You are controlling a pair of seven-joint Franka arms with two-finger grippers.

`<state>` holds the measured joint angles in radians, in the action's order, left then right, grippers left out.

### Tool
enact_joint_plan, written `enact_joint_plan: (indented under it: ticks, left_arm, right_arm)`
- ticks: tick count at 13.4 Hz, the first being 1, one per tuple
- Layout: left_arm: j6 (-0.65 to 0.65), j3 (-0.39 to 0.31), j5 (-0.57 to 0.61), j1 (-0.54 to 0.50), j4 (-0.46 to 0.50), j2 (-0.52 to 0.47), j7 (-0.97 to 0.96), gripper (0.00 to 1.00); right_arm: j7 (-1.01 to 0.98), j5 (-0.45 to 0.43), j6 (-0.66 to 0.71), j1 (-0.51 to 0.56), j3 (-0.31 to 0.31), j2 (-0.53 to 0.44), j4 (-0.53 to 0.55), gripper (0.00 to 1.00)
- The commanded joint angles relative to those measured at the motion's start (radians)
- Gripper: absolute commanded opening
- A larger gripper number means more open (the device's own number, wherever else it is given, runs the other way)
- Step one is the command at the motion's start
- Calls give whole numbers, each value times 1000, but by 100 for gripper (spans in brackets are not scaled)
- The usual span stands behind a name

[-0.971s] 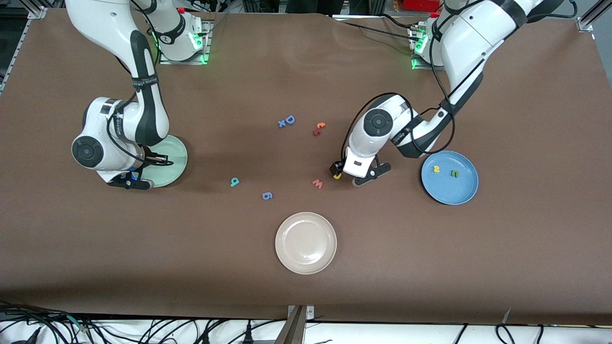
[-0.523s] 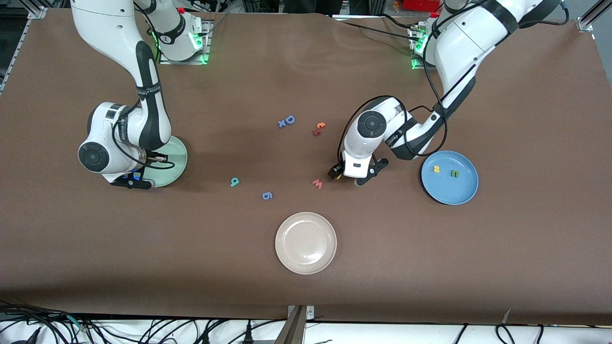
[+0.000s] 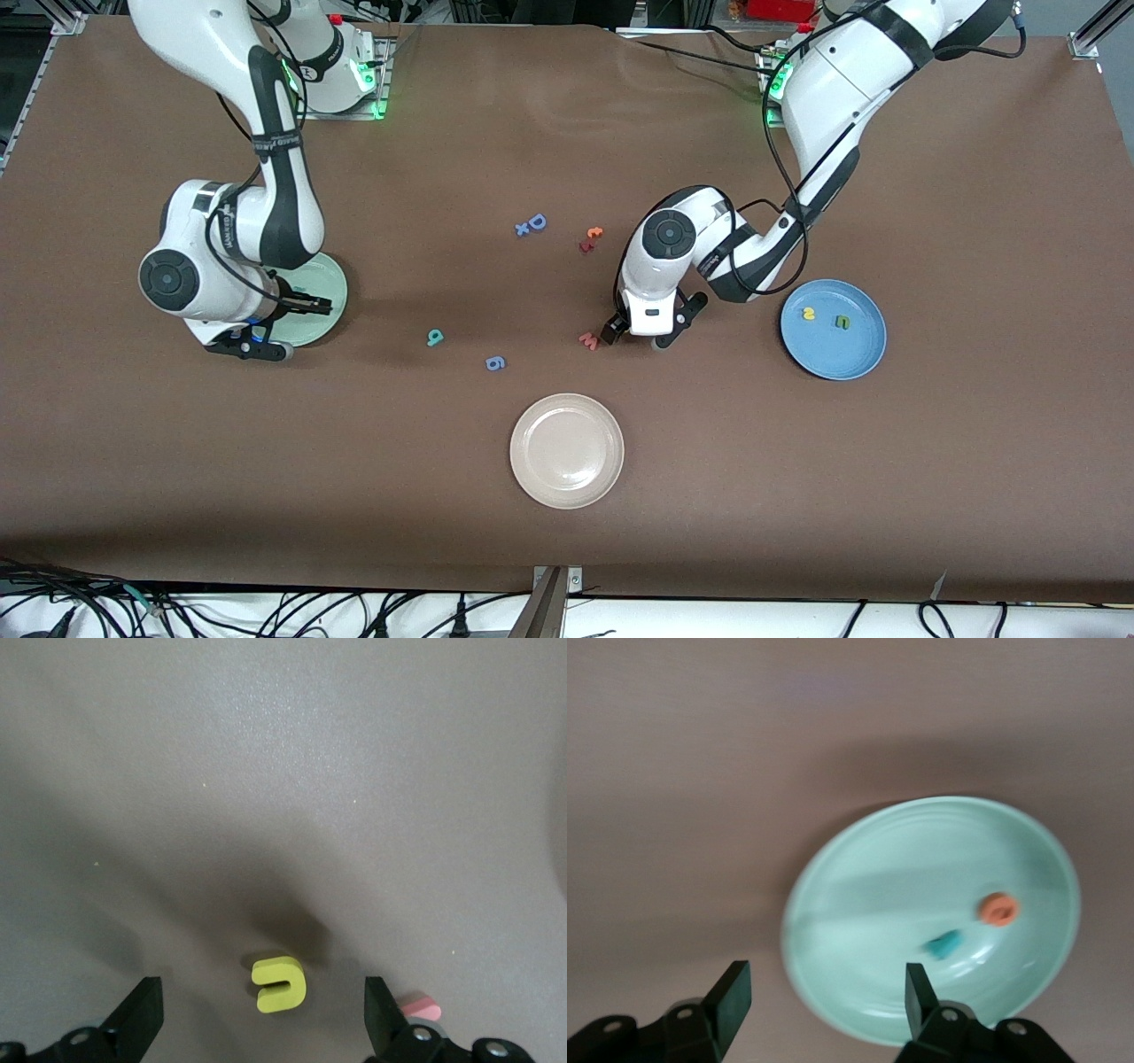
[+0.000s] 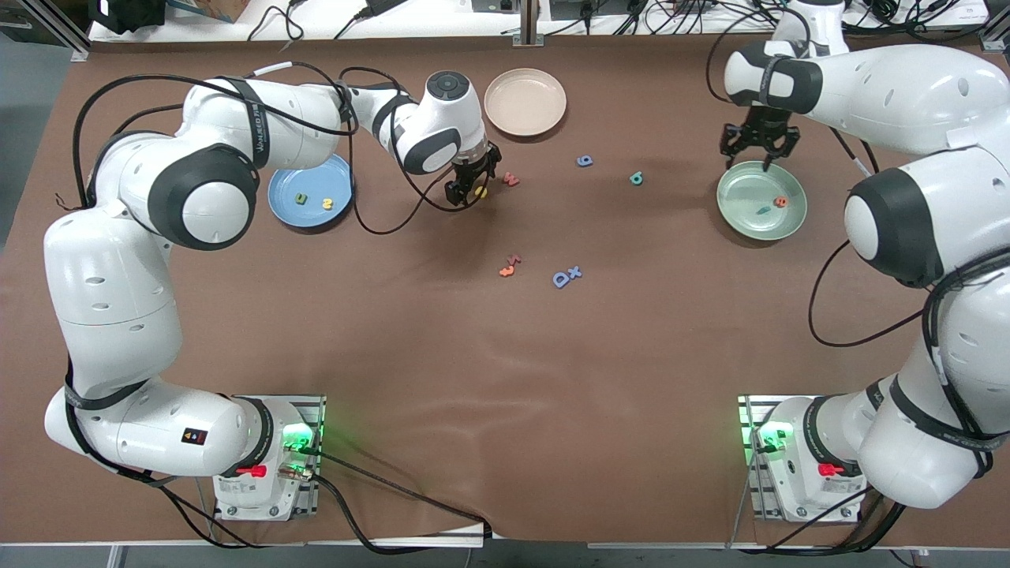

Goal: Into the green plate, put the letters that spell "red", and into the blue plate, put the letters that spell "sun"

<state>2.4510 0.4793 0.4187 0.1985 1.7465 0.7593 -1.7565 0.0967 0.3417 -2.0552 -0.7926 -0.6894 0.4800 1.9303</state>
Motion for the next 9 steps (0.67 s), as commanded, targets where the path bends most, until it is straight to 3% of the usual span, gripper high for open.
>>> enact_joint_plan:
  ticks: [1, 4, 6, 9]
  left_arm:
    - [-4, -25, 35, 33, -35, 22, -72, 100]
    - [0, -42, 35, 50, -35, 23, -104, 100]
    - [9, -62, 35, 71, -35, 25, -138, 100]
    - [25, -62, 35, 73, -35, 25, -167, 100]
  right_arm:
    - [125, 66, -2, -82, -1, -1, -25, 78]
    - [256, 85, -66, -135, 1, 37, -39, 78]
    - [300, 88, -127, -140, 34, 81, -37, 78]
    - [344, 187, -174, -140, 63, 129, -56, 79]
